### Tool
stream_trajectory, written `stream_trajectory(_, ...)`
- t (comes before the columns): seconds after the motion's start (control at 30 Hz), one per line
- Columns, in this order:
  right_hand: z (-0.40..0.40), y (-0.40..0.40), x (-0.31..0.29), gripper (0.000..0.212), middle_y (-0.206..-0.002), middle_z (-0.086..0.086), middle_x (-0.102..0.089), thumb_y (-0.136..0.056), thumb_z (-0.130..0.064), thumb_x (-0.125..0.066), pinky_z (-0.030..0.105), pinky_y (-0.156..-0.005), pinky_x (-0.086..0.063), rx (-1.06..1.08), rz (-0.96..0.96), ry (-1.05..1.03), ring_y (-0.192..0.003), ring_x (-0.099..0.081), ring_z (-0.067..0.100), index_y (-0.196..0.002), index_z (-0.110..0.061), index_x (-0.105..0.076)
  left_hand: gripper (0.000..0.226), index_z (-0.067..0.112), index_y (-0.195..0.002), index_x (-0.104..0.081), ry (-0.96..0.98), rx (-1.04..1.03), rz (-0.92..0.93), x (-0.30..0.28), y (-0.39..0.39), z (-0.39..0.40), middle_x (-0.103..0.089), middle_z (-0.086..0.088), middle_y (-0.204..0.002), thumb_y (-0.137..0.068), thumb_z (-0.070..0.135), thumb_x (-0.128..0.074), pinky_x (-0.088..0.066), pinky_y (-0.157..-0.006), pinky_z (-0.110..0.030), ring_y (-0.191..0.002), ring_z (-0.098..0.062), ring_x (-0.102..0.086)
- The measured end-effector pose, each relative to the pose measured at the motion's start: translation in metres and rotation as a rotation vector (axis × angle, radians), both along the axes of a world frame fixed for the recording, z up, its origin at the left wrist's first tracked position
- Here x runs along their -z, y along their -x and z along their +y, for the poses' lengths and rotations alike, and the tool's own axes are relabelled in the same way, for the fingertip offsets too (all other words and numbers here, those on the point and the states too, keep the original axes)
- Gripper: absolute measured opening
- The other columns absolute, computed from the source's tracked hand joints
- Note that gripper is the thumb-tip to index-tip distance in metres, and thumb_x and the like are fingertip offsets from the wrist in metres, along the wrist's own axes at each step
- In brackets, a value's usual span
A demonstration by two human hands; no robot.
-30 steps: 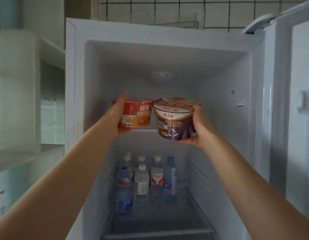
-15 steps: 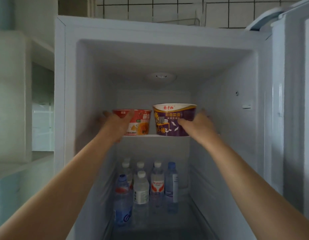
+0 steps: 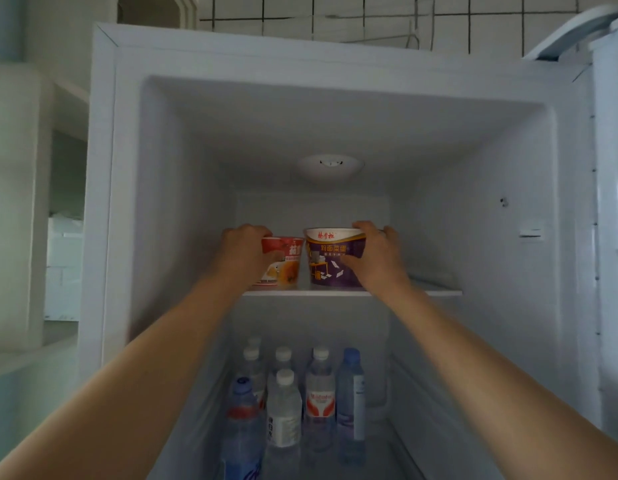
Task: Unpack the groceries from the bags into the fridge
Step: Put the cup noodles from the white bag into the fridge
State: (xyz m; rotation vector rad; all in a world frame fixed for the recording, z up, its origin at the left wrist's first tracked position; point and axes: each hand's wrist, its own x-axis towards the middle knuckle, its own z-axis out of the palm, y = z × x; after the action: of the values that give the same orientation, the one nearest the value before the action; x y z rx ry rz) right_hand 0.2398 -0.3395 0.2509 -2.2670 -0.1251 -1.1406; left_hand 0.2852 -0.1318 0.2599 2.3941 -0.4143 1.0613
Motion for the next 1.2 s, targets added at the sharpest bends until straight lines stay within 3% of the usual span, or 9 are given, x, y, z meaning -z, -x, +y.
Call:
stream_trajectory(0.17, -0.001, -0.039, -0.009, 0.047, -0.13, 0.021, -0.045, -0.088, -0.008, -0.058, 0.029, -0.093, -0.04, 0.024, 0.04, 0.061, -0.109, -0.051, 0.034, -0.133, -0.016, -0.05, 0.031, 0.016, -0.107, -0.069, -0.043, -0.017, 0.079, -0.01, -0.04, -0.001, -0.07, -0.01, -0.105, -0.083, 0.036, -0.071, -0.053, -0.081, -0.034, -0.092, -0.027, -0.065)
stream_trajectory(0.3, -0.001, -0.067, -0.018, 0.047, -0.146, 0.023, -0.031, -0.092, -0.009, -0.053, 0.031, -0.1, -0.037, 0.055, 0.134, 0.098, -0.125, -0.043, 0.039, -0.138, -0.017, -0.046, 0.027, 0.019, -0.105, -0.068, -0.143, -0.033, 0.136, -0.015, -0.064, 0.0, -0.07, -0.009, -0.105, -0.083, 0.035, -0.069, -0.054, -0.082, -0.037, -0.093, -0.027, -0.065)
stream_trajectory(0.43, -0.004, -0.089, -0.021, 0.06, -0.138, 0.019, -0.041, -0.09, -0.015, -0.06, 0.029, -0.099, -0.037, 0.027, 0.181, 0.155, -0.121, -0.045, 0.033, -0.145, -0.022, -0.037, 0.035, 0.018, -0.117, -0.061, -0.255, -0.07, 0.123, -0.015, -0.084, -0.001, -0.066, -0.01, -0.116, -0.083, 0.022, -0.068, -0.051, -0.088, -0.038, -0.106, -0.031, -0.061)
stream_trajectory(0.6, -0.013, -0.105, -0.016, 0.074, -0.152, 0.022, -0.017, -0.087, -0.012, -0.061, 0.033, -0.11, -0.029, -0.011, 0.227, 0.193, -0.139, -0.027, 0.033, -0.149, -0.03, -0.024, 0.045, 0.018, -0.125, -0.055, -0.344, -0.115, 0.121, -0.015, -0.102, -0.001, -0.062, -0.01, -0.121, -0.082, 0.016, -0.066, -0.05, -0.09, -0.041, -0.109, -0.032, -0.059)
stream_trajectory(0.77, -0.019, -0.117, -0.014, 0.081, -0.155, 0.016, -0.019, -0.083, -0.014, -0.063, 0.034, -0.11, -0.027, -0.051, 0.233, 0.204, -0.144, -0.014, 0.03, -0.15, -0.032, -0.019, 0.05, 0.017, -0.13, -0.05, -0.377, -0.13, 0.131, -0.014, -0.113, -0.004, -0.06, -0.011, -0.125, -0.083, 0.018, -0.067, -0.048, -0.091, -0.039, -0.111, -0.032, -0.057)
stream_trajectory(0.87, -0.02, -0.115, -0.011, 0.089, -0.158, 0.013, -0.01, -0.081, -0.017, -0.067, 0.034, -0.111, -0.027, -0.077, 0.255, 0.197, -0.145, -0.01, 0.028, -0.15, -0.033, -0.014, 0.056, 0.017, -0.133, -0.046, -0.411, -0.148, 0.14, -0.014, -0.115, -0.004, -0.056, -0.011, -0.128, -0.082, 0.022, -0.069, -0.041, -0.095, -0.036, -0.114, -0.032, -0.052)
stream_trajectory(1.03, -0.013, -0.101, -0.008, 0.105, -0.157, 0.015, 0.018, -0.078, -0.014, -0.073, 0.033, -0.111, -0.027, -0.112, 0.271, 0.126, -0.146, -0.008, 0.026, -0.151, -0.033, 0.0, 0.078, 0.022, -0.146, -0.028, -0.391, -0.181, 0.191, -0.009, -0.117, -0.003, -0.036, -0.006, -0.149, -0.08, 0.016, -0.069, -0.028, -0.113, -0.048, -0.139, -0.037, -0.028)
stream_trajectory(1.13, -0.01, -0.091, -0.013, 0.096, -0.159, 0.015, 0.007, -0.084, -0.015, -0.068, 0.034, -0.11, -0.028, -0.058, 0.177, 0.043, -0.145, -0.016, 0.028, -0.152, -0.022, 0.0, 0.08, 0.025, -0.151, -0.018, -0.286, -0.16, 0.161, -0.012, -0.101, -0.008, -0.017, 0.0, -0.159, -0.086, 0.012, -0.063, -0.027, -0.112, -0.054, -0.146, -0.034, -0.011)
stream_trajectory(1.2, -0.011, -0.083, -0.016, 0.084, -0.156, 0.018, -0.016, -0.086, -0.016, -0.064, 0.033, -0.108, -0.03, -0.005, 0.058, 0.004, -0.139, -0.029, 0.031, -0.151, -0.01, -0.011, 0.068, 0.02, -0.147, -0.03, -0.152, -0.101, 0.041, -0.015, -0.09, -0.013, -0.033, -0.007, -0.152, -0.086, 0.009, -0.06, -0.036, -0.107, -0.052, -0.14, -0.033, -0.027)
